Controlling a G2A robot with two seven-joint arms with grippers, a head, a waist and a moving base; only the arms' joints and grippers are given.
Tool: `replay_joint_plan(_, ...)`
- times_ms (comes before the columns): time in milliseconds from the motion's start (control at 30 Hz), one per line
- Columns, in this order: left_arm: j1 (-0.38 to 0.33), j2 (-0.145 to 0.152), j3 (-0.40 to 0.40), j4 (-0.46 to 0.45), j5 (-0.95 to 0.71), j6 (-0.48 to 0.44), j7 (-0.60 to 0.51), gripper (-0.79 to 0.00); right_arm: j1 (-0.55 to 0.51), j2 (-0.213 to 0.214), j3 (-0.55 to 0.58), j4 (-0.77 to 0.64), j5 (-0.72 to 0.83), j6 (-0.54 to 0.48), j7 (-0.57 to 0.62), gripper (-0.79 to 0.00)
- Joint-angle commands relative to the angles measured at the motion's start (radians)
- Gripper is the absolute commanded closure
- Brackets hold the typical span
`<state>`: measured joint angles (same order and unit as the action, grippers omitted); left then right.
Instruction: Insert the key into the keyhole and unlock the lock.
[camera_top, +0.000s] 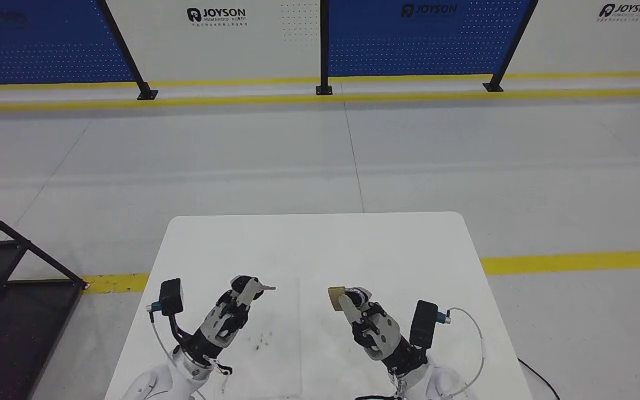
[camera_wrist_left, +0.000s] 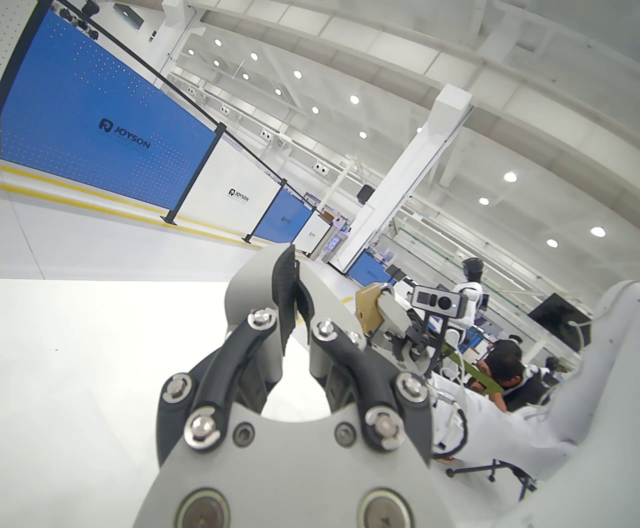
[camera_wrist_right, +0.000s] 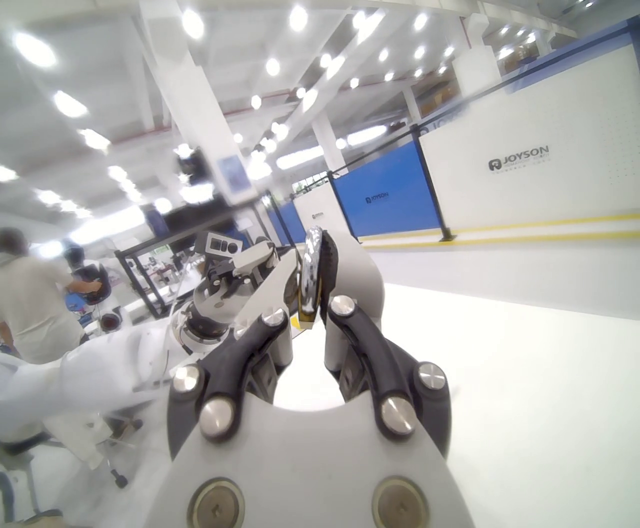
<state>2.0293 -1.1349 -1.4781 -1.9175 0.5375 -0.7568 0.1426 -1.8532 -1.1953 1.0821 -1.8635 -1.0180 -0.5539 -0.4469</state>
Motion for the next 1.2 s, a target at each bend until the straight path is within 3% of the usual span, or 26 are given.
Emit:
replay_joint_plan(0,0.000,0.000,0.000,0.000,0.000,0.000,0.000,0.000,0.000,0.000,0.000,0.000,0.000,0.000,0.000,0.000)
replay_joint_plan(400,-0.015,-0.005,0.021,-0.013,-0.036,0.017,0.023,0.000,0.014,-0.006,-0.020,0.005,0.062,0.008,0.005,0.000)
replay_joint_plan(567,-0.004,-0.017,0.077,-0.007,-0.119,-0.065,0.119,0.000,0.052,-0.025,-0.096,0.048,0.100,0.015,-0.082,0.000)
replay_joint_plan(867,-0.017,-0.049,0.193,0.071,-0.090,-0.227,0.309,0.000,0.136,-0.073,-0.243,0.166,0.286,-0.140,-0.265,0.000)
replay_joint_plan(1167,-0.037,-0.077,0.262,0.098,0.013,-0.242,0.383,0.000,0.182,-0.100,-0.288,0.230,0.257,-0.139,-0.320,0.000)
